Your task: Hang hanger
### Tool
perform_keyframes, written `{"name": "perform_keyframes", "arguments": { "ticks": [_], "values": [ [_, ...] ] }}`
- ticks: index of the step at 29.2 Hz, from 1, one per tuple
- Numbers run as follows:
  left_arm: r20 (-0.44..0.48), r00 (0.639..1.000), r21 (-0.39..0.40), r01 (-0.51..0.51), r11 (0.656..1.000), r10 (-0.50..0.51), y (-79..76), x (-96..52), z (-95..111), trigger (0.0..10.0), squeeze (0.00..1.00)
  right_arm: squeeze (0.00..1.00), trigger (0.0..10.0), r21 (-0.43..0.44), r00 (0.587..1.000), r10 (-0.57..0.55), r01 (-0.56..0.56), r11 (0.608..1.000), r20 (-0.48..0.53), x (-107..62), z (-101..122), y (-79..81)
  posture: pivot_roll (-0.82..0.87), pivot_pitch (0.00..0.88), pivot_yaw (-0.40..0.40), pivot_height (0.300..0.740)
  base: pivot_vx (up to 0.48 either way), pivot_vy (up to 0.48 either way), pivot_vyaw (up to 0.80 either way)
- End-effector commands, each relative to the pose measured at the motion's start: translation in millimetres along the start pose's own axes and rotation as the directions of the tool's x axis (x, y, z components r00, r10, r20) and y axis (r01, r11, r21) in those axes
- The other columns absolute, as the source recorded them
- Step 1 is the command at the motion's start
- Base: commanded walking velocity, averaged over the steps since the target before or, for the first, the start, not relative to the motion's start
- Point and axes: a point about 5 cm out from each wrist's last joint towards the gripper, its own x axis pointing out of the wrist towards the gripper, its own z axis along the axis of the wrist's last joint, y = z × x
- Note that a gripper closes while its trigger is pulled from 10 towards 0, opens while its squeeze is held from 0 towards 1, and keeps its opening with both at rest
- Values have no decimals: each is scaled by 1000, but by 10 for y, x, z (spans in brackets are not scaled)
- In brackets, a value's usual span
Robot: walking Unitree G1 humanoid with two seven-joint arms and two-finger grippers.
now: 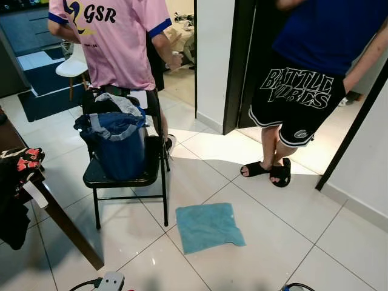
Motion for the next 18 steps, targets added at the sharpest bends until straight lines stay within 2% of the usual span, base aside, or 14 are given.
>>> {"name": "perform_keyframes", "arguments": {
  "ticks": [1, 6, 8, 15, 16, 18],
  "values": [
    [6, 1000, 8, -4, 1000, 4, 13, 0, 24, 10000, 0, 0, 10000, -3, 1000, 1, -1, 1000, -4, 5, 5, 13, -14, 0, 26, 740, 0, 0, 0],
    [7, 1000, 6, -4, 1000, 4, 6, 2, 29, 10000, 0, 0, 10000, -15, 1000, -1, 1, 1000, -5, 4, 12, 6, -22, 0, 12, 740, 0, 0, 0],
    [15, 1000, -3, -4, 1000, 4, -23, 14, 46, 10000, 0, 0, 10000, -52, 1000, -10, 10, 999, -7, -1, 39, -25, -39, 0, -26, 740, 0, 0, 0],
    [18, 1000, -7, -2, 1000, 2, -40, 20, 57, 10000, 0, 0, 10000, -67, 1000, -17, 16, 998, -6, -5, 54, -43, -42, 0, -32, 740, 0, 0, 0],
    [25, 1000, -10, 5, 1000, -5, -81, 34, 81, 10000, 0, 0, 10000, -94, 1000, -30, 30, 995, -4, -13, 84, -86, -66, 0, -77, 740, 0, 0, 0],
    [30, 999, -11, 13, 1000, -13, -119, 47, 103, 10000, 0, 0, 10000, -116, 999, -41, 41, 992, -3, -22, 111, -125, -74, 0, -88, 740, 0, 0, 0]
  ]
}}
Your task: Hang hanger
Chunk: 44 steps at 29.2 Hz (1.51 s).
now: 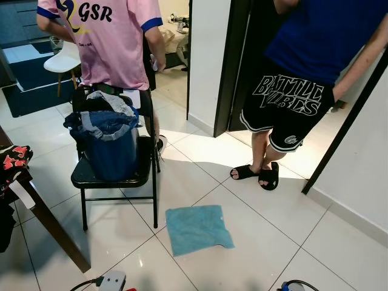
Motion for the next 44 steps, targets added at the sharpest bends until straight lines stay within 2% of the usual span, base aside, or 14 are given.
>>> {"name": "perform_keyframes", "arguments": {
  "ticks": [1, 3, 6, 11, 27, 44],
  "values": [
    [15, 1000, 1, 10, 1000, -10, -49, 20, 56, 10000, 0, 0, 10000, -24, 1000, -17, 17, 1000, 2, -9, 42, -55, -74, 0, -88, 740, 0, 0, 0],
    [15, 1000, 1, 10, 1000, -10, -49, 20, 56, 10000, 0, 0, 10000, -24, 1000, -17, 17, 1000, 2, -9, 42, -55, -74, 0, -88, 740, 0, 0, 0],
    [27, 999, 14, 34, 999, -34, -145, 50, 110, 10000, 0, 0, 10000, -47, 999, -37, 38, 998, 4, -30, 87, -146, -87, 0, -101, 740, 0, 0, 0],
    [30, 999, 23, 41, 999, -42, -174, 59, 131, 10000, 0, 0, 10000, -48, 999, -38, 39, 998, 5, -35, 103, -167, -83, 0, -100, 740, 0, 0, 0],
    [-1, 999, 31, 33, 999, -33, -112, 37, 56, 10000, 0, 0, 10000, -35, 1000, -18, 18, 999, -4, -24, 41, -108, -80, 0, -52, 740, 0, 0, 0],
    [-18, 999, 65, 37, 997, -36, -80, 21, 10, 10000, 0, 0, 10000, -40, 1000, -6, 6, 999, -17, -21, -10, -77, -75, 0, -40, 740, 0, 0, 0]
  ]
}}
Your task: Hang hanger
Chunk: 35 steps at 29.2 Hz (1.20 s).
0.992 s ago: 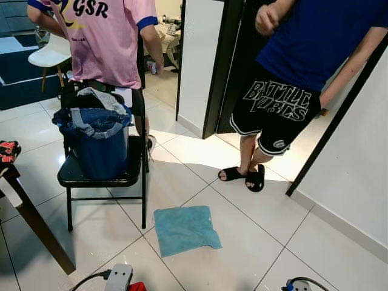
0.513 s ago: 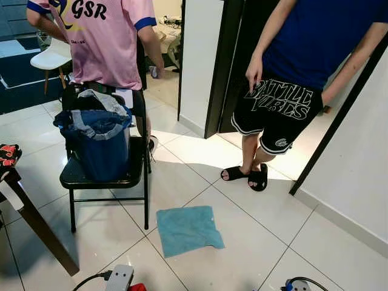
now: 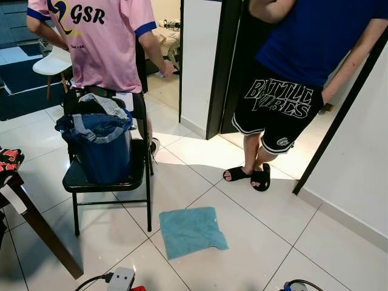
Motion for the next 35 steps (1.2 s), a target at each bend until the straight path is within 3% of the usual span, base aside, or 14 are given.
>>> {"name": "perform_keyframes", "arguments": {
  "ticks": [1, 35],
  "values": [
    [-12, 1000, 13, -3, 1000, 3, 37, -16, -33, 10000, 0, 0, 10000, 0, 1000, 7, -7, 1000, -9, 2, -25, 17, -75, 0, -40, 740, 0, 0, 0],
    [-20, 1000, 29, 7, 1000, -6, 42, -18, -34, 10000, 0, 0, 10000, -8, 1000, 20, -20, 1000, -12, 2, -24, 25, -68, 0, -37, 740, 0, 0, 0]
  ]
}}
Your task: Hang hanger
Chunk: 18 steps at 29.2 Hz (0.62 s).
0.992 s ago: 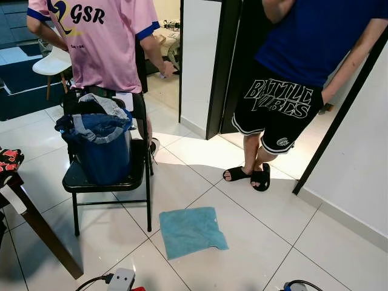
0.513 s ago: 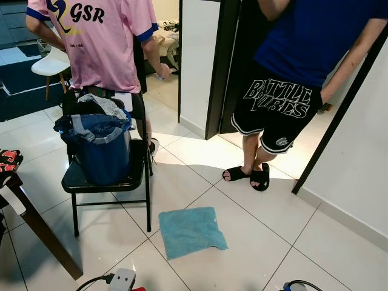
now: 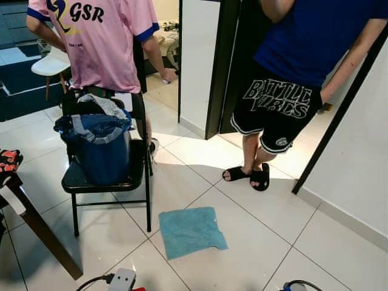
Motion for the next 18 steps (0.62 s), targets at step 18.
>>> {"name": "perform_keyframes", "arguments": {
  "ticks": [18],
  "values": [
    [-18, 1000, 22, -2, 1000, 3, 75, -31, -46, 10000, 0, 0, 10000, -2, 1000, 16, -16, 1000, -11, 10, -37, 54, -55, 0, -32, 740, 0, 0, 0]
  ]
}}
